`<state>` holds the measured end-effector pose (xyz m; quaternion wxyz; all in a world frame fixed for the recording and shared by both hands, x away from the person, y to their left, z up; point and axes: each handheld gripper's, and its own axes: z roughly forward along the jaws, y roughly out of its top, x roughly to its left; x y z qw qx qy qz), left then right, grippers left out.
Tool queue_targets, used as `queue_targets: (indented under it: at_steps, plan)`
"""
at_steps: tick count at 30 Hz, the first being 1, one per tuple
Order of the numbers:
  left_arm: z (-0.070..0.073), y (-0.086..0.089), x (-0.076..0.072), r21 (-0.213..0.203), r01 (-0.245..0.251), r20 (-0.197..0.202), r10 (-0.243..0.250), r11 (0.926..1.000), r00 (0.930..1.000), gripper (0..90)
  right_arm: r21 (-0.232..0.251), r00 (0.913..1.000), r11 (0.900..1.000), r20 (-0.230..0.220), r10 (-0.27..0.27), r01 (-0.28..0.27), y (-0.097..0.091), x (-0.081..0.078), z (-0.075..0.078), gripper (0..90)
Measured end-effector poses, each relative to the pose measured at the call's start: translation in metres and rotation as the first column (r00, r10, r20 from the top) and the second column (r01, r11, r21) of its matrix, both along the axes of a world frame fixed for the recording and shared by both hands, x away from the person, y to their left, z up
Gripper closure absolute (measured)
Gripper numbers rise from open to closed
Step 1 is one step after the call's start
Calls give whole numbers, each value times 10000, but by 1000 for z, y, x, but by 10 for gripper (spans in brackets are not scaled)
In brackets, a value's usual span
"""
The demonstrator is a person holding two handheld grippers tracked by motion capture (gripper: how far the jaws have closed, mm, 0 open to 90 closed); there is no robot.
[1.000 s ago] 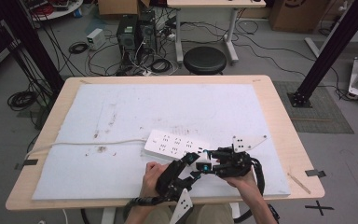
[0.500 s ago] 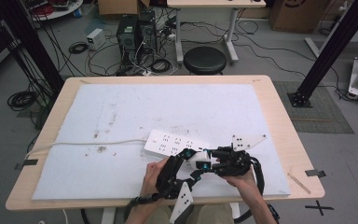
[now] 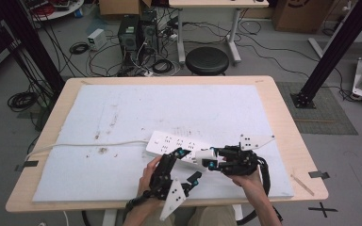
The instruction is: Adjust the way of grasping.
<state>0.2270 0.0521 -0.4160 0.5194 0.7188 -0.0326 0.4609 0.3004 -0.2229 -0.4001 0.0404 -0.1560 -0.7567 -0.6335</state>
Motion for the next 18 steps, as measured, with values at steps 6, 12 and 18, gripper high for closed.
queue_targets:
  at_steps: [6, 12, 18]
  plan:
    - [7, 35, 8, -1445, -276, -1684, 29, 9891, 9857, 207, -51, 9990, 9992, 216, -394, 395, -9, 1, 2, 631]
    - [8, 55, 13, -1937, -816, -2634, 283, 9777, 9643, 207, -77, 9946, 9962, 577, -864, 870, -18, 1, 3, 631]
    - [7, 84, 20, -2470, -2490, -3768, 1439, 9365, 9151, 213, -56, 9874, 9902, 764, -1388, 1397, -33, 0, 4, 631]
